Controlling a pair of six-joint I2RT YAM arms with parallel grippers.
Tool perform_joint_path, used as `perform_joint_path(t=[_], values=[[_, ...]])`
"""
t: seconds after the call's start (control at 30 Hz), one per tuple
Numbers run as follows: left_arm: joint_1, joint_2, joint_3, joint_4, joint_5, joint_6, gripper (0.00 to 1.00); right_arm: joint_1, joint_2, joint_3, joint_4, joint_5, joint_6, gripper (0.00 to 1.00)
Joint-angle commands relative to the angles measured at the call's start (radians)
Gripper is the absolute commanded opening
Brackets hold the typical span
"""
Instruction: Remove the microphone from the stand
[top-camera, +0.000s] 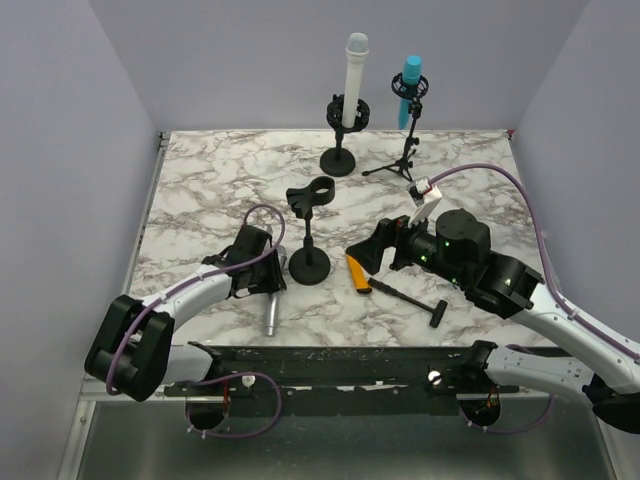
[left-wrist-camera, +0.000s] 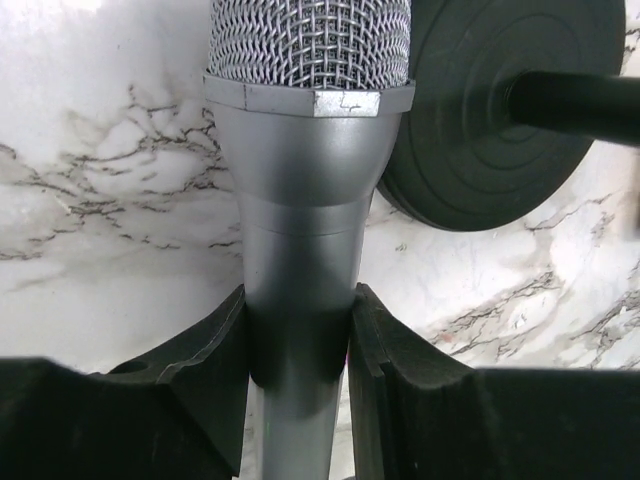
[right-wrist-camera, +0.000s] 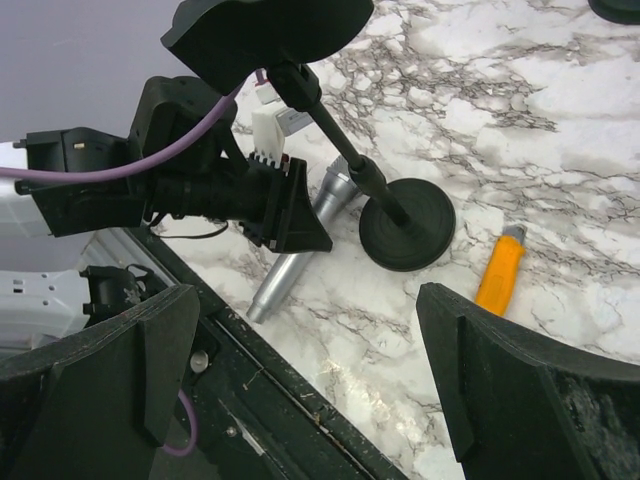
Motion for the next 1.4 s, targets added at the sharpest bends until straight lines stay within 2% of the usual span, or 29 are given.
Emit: perform_joint_path(t=[0.0, 0.13, 0.3, 0.47, 0.7, 0.97, 1.07, 1.17, 1.27, 1.37], values=[[0.005, 0.048, 0.005, 0.023, -0.004, -0.005, 0.35, 0.006, -0.008, -0.011, -0.015, 0.03, -0.014, 1.0], [0.004, 0.009, -0.01, 0.007, -0.018, -0.014, 0.51, 0.005, -0.008, -0.018, -0.018, 0.037, -0.014, 1.0], [0.005, -0.052, -0.024, -0.014, -0.035, -0.017, 0.61, 0.005, -0.005, -0.044, -0.003, 0.032, -0.006, 1.0], [0.005, -0.085, -0.025, -0.034, -0.025, -0.008, 0.64, 0.005, 0.014, -0.065, 0.02, 0.017, 0.008, 1.0], [0.005, -0.217, -0.021, -0.065, 0.028, 0.001, 0.71, 0.005, 0.051, -0.13, 0.096, 0.008, 0.027, 1.0], [0.005, -0.485, 0.007, -0.142, 0.107, 0.045, 0.74, 0.005, 0.132, -0.226, 0.286, -0.032, 0.011, 1.0], [0.005, -0.609, 0.048, -0.158, 0.162, 0.077, 0.78, 0.005, 0.149, -0.23, 0.313, -0.024, 0.016, 1.0], [0.006, -0.716, 0.12, -0.132, 0.236, 0.135, 0.98, 0.005, 0.139, -0.234, 0.318, -0.006, 0.014, 1.0], [0.006, -0.736, 0.224, -0.076, 0.268, 0.197, 0.99, 0.005, 0.108, -0.238, 0.319, 0.016, 0.01, 1.0], [0.007, -0.678, 0.318, -0.016, 0.319, 0.259, 0.99, 0.005, 0.084, -0.232, 0.322, 0.015, 0.014, 1.0]])
